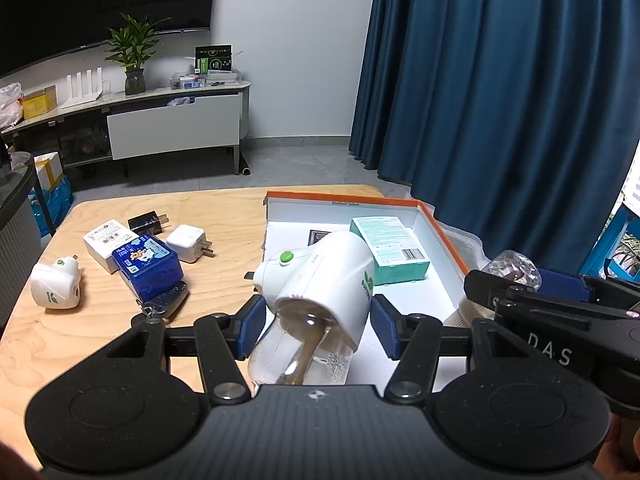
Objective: Organize rigid objects
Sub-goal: 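Hold the air freshener and perfume bottle above the white box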
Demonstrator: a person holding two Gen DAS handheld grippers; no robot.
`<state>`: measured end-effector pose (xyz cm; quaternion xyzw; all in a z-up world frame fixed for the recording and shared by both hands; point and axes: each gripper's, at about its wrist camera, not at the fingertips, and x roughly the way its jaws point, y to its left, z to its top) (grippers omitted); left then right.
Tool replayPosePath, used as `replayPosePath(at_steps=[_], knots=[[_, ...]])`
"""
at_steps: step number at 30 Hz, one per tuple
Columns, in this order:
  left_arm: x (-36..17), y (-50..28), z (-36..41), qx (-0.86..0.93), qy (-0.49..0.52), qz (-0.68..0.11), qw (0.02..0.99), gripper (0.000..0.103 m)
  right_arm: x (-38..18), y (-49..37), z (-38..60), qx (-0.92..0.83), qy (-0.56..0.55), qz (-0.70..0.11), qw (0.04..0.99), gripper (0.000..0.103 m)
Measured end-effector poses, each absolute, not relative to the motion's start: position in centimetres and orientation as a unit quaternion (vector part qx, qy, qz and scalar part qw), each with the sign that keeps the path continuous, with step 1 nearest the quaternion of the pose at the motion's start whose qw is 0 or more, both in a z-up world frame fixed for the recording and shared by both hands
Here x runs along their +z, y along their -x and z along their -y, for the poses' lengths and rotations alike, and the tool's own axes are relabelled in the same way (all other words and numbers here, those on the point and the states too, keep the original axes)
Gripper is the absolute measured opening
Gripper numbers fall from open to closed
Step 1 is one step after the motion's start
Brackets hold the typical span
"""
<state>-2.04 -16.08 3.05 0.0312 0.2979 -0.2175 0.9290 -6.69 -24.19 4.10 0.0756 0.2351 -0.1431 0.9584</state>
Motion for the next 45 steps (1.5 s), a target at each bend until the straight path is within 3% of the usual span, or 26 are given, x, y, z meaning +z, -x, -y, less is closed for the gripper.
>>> replayPosePath(at_steps=[45], knots=[[2.98,2.27,15.44,-0.22,-0.022,-0.3,0.928,0.058,4.27,6.86,23.86,-0.143,-0.073,-0.236,0.959,0.062]])
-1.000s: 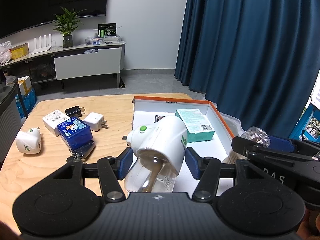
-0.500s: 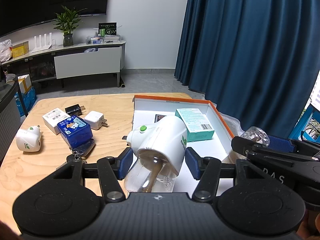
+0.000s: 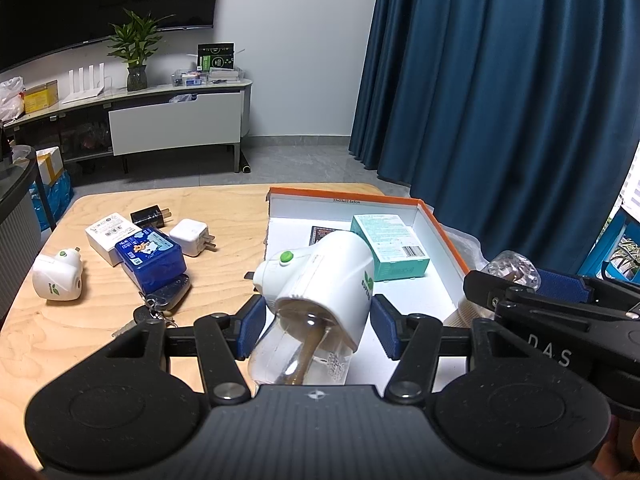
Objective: Organize rigid objects
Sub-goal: 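Hold the air freshener and perfume bottle above the white box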
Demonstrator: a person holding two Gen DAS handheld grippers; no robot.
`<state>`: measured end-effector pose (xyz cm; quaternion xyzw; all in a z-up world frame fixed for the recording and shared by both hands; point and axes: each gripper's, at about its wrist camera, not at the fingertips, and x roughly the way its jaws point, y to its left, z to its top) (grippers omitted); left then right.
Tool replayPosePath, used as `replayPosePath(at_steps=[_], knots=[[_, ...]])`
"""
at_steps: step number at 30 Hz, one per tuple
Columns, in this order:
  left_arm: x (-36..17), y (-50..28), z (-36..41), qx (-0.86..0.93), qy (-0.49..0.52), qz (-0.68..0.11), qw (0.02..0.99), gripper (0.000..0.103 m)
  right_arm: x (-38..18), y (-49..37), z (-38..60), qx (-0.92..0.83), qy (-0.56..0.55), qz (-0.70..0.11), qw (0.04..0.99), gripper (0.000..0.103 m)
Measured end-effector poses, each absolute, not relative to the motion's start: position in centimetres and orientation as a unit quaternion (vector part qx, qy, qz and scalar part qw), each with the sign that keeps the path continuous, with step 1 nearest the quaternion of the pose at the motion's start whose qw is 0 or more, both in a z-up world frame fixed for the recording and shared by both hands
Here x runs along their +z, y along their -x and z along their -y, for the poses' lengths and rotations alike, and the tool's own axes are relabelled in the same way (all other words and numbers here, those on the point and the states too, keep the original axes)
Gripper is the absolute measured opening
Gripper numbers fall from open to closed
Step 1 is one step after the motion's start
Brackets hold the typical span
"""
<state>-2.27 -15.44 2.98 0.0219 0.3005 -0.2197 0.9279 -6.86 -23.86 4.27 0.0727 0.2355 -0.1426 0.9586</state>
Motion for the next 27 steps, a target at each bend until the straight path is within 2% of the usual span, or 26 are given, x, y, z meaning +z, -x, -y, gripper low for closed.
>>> replayPosePath(at_steps=[27], knots=[[2.59,2.29,15.35,-0.22,-0.019,-0.307,0.926,0.058,3.9,6.84,23.82,-0.139,-0.071,-0.242,0.958,0.062]])
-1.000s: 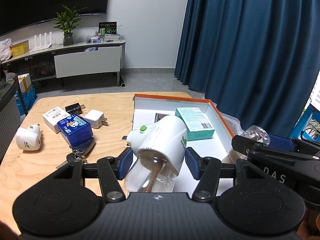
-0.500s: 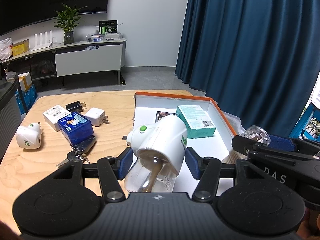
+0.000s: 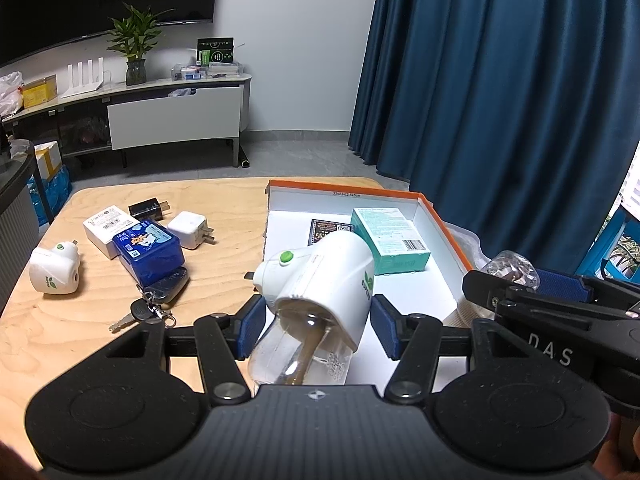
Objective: Organize rigid objects
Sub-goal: 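Hold the air freshener and perfume bottle above the white box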
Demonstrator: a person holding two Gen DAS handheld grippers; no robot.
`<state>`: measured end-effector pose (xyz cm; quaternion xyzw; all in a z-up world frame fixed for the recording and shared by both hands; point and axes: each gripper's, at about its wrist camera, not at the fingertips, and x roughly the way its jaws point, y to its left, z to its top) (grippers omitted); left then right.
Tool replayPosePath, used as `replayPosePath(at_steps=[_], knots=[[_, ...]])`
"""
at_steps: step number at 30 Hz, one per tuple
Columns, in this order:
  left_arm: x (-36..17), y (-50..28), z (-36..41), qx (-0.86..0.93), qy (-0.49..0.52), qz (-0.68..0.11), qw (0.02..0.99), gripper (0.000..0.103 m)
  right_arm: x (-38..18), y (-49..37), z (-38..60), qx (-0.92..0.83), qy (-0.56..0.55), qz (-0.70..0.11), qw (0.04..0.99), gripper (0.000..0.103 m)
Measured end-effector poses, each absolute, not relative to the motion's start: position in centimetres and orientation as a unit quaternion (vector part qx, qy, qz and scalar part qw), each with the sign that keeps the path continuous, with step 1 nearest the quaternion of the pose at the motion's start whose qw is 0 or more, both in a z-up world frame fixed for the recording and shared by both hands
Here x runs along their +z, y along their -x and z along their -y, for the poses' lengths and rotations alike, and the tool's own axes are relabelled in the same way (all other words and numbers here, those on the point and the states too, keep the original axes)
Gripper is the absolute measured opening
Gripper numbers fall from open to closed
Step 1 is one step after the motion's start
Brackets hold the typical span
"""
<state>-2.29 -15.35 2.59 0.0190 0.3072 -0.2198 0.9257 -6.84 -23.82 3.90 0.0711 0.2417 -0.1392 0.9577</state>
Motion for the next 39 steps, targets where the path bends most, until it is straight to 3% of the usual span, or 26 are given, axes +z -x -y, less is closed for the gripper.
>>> replayPosePath(at_steps=[39], knots=[[2.38,2.12,15.46,-0.224,-0.025,-0.312,0.923,0.058,3.71,6.81,24.11,-0.138,-0.074,-0.244,0.957,0.062]])
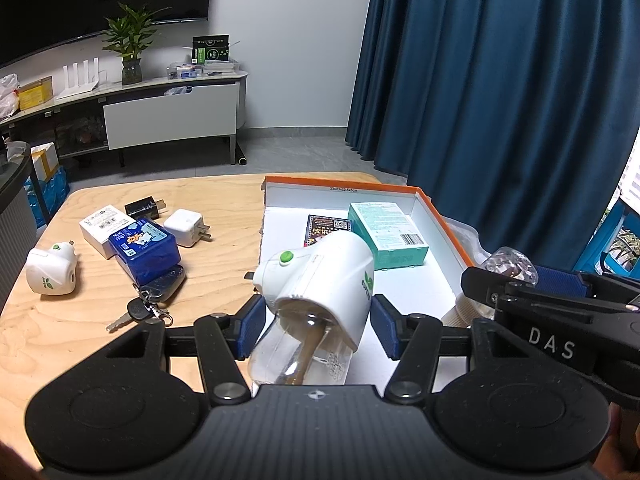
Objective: Organize rigid objects
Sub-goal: 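Hold the air freshener and perfume bottle above the white box, then lower the air freshener with the left gripper while the right lowers the perfume bottle, opening both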
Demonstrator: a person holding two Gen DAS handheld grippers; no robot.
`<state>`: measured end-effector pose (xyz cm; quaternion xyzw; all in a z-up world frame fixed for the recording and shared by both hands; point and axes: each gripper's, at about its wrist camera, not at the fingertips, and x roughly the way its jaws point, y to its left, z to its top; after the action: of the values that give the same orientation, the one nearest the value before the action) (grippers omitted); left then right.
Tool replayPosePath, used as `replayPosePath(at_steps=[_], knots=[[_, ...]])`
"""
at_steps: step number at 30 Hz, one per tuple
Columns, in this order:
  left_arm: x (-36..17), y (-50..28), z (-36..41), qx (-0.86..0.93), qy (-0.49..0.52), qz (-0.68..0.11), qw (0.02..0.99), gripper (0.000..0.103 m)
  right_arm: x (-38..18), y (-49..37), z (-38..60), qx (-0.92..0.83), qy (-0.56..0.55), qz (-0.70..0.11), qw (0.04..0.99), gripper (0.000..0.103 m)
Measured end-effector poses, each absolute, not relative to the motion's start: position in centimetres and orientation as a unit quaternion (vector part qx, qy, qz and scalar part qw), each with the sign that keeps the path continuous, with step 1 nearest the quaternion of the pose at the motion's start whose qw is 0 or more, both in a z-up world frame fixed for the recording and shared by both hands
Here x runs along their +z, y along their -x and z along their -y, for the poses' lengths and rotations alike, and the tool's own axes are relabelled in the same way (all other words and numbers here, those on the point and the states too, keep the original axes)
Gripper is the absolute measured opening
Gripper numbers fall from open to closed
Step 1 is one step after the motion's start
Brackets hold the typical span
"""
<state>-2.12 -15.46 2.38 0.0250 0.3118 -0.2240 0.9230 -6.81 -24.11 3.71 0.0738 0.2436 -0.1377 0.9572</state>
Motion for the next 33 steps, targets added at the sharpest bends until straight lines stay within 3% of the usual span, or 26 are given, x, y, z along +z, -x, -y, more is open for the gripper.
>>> replayPosePath(at_steps=[33], knots=[[1.87,2.15,15.34,-0.227,-0.028,-0.315,0.921,0.058,3.28,6.7,24.31,-0.133,-0.085,-0.252,0.955,0.062]])
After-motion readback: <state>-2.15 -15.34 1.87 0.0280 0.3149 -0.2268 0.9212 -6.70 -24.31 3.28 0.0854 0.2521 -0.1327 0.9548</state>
